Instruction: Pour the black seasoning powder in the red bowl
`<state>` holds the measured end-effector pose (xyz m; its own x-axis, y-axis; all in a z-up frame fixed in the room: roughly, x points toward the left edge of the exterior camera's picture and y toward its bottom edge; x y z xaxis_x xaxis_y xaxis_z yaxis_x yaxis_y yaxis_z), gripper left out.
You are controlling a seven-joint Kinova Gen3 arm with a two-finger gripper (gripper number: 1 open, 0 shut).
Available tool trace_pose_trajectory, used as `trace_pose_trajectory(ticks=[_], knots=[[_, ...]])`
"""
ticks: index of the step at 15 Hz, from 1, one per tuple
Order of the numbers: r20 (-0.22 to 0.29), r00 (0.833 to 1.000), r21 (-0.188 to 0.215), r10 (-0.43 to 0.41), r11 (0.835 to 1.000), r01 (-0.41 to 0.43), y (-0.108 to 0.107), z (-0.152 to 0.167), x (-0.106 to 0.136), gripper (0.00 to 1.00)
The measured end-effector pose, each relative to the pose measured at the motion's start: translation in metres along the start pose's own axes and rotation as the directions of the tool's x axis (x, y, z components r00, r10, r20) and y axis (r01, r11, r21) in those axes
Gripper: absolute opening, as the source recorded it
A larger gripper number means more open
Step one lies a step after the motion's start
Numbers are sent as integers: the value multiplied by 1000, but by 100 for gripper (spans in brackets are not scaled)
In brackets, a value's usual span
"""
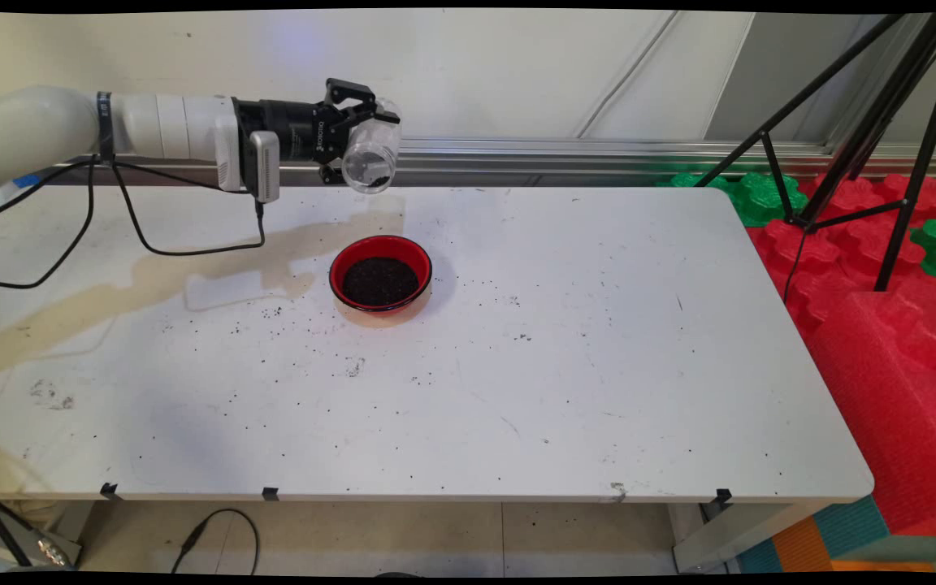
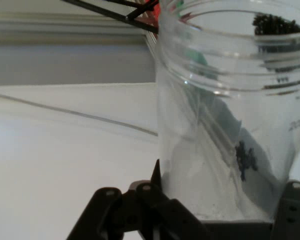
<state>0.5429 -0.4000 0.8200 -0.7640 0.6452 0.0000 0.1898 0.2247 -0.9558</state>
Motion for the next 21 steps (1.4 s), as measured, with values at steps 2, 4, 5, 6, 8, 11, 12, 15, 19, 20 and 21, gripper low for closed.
trace_pose_trajectory(ticks=[2, 4, 5, 6, 8, 11, 12, 15, 19, 20, 21], knots=[[1, 999, -8, -54, 999, 54, -1, 0, 0, 0], [3, 994, -14, -107, 994, 107, -3, -1, -1, 0], [2, 992, -17, -129, 991, 129, -3, -1, -1, 0], [2, 987, -21, -161, 987, 161, -4, -1, -1, 0], [-3, 975, -30, -220, 975, 220, -6, -2, 0, 0], [-11, 953, -50, -304, 952, 303, -8, -3, 1, 0], [-13, 941, -59, -338, 940, 336, -9, -3, 1, 0], [-16, 909, -78, -415, 907, 413, -12, -4, 1, 0], [-20, 853, -109, -521, 850, 516, -16, -6, 2, 0], [-21, 835, -118, -550, 831, 544, -17, -6, 3, 0], [-21, 822, -124, -569, 817, 563, -18, -6, 3, 0]])
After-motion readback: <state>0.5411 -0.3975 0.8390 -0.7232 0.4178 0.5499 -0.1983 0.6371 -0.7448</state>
